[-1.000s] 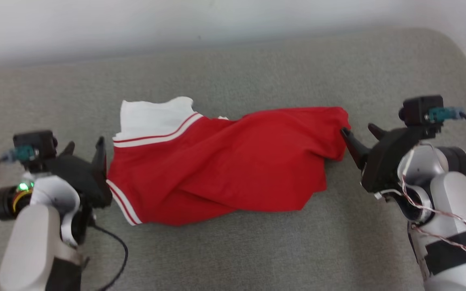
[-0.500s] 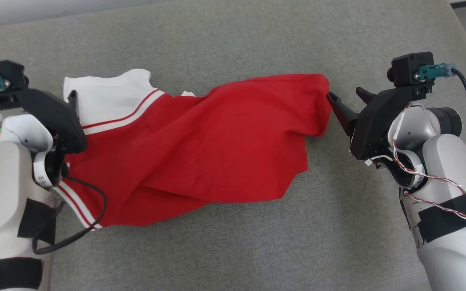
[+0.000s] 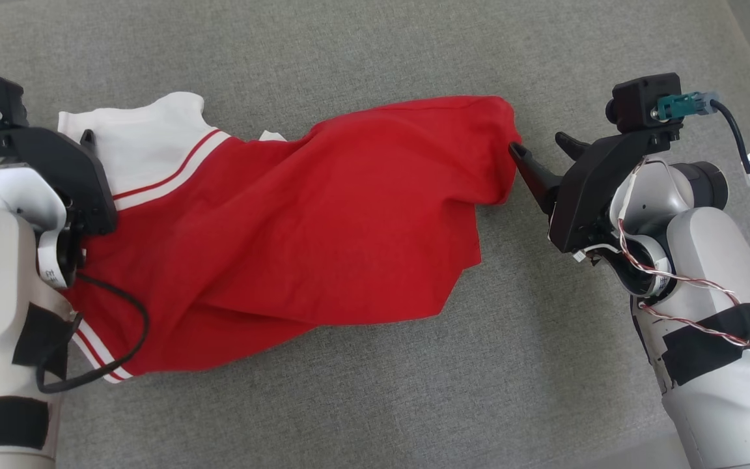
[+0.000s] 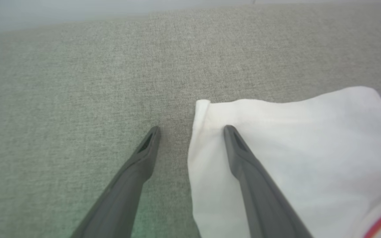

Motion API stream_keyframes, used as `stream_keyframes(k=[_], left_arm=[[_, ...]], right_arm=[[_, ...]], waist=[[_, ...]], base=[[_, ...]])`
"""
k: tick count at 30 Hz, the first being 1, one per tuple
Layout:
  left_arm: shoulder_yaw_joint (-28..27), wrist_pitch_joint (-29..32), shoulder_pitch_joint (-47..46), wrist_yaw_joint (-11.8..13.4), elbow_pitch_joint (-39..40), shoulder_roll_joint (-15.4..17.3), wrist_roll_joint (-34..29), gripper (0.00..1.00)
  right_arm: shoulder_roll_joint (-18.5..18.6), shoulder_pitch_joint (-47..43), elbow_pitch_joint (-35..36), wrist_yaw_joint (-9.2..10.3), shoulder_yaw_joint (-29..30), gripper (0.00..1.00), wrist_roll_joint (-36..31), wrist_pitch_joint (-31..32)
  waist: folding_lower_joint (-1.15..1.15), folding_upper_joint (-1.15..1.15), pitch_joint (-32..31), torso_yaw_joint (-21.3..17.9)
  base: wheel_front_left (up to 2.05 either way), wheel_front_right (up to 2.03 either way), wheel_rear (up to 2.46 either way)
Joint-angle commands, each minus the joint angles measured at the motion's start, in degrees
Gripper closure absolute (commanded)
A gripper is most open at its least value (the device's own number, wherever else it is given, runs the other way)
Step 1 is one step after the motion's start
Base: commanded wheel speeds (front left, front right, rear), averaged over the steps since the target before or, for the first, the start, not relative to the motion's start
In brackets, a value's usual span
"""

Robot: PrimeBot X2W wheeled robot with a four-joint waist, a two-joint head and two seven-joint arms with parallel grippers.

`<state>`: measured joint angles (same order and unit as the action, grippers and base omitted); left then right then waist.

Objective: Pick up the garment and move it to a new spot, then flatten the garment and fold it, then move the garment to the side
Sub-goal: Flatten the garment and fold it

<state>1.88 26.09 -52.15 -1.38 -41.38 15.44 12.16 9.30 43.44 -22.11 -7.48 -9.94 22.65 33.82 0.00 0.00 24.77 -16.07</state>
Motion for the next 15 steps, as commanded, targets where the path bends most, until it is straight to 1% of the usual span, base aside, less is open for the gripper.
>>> stream_keyframes(k=[1,2,3,4,5,9,13,15], left_arm=[[0.6,1.5,0.3,-0.9,-1.5,-0.8,0.3,0.1],[1.0,2.0,0.3,-1.2,-1.9,-1.0,0.4,0.3],[1.3,2.4,0.3,-1.6,-2.2,-1.1,0.5,0.56],[1.4,2.5,0.1,-1.6,-2.3,-1.1,0.5,0.73],[1.6,2.5,-0.1,-1.8,-2.3,-1.0,0.5,1.0],[1.5,2.3,-1.7,-2.2,-1.3,0.2,1.0,1.0],[1.4,2.9,-3.1,-3.0,0.5,1.3,1.7,1.0],[1.4,2.9,-3.4,-3.4,1.5,1.6,2.2,1.0]], right_arm=[[0.3,0.5,0.2,-0.04,0.0,0.0,0.5,0.2],[0.5,0.7,0.2,-0.03,0.0,0.0,0.5,0.4],[0.6,0.9,0.2,-0.04,0.0,0.0,0.5,0.7],[0.7,1.0,0.2,-0.04,0.1,0.0,0.3,1.0],[0.8,1.1,0.1,-0.03,0.2,0.0,0.1,1.4],[1.6,1.4,-0.9,-0.03,2.1,0.0,-0.6,3.9],[1.4,2.3,-1.0,-0.04,6.5,0.0,-1.3,7.4],[0.6,2.4,-0.9,-0.03,9.1,0.0,-0.8,8.7]], waist=[[0.0,0.0,0.5,-0.1],[0.0,0.0,0.6,0.0],[0.0,0.0,0.7,0.0],[0.0,0.0,0.8,0.1],[0.0,0.0,0.9,0.1],[0.0,0.0,1.8,0.5],[0.0,0.0,2.9,1.5],[0.0,0.0,3.2,2.1]], base=[[0.0,0.0,0.0],[0.0,0.0,0.0],[0.0,0.0,0.0],[0.0,0.0,0.0],[0.0,0.0,0.0],[0.0,0.0,0.0],[0.0,0.0,0.0],[0.0,0.0,0.0]])
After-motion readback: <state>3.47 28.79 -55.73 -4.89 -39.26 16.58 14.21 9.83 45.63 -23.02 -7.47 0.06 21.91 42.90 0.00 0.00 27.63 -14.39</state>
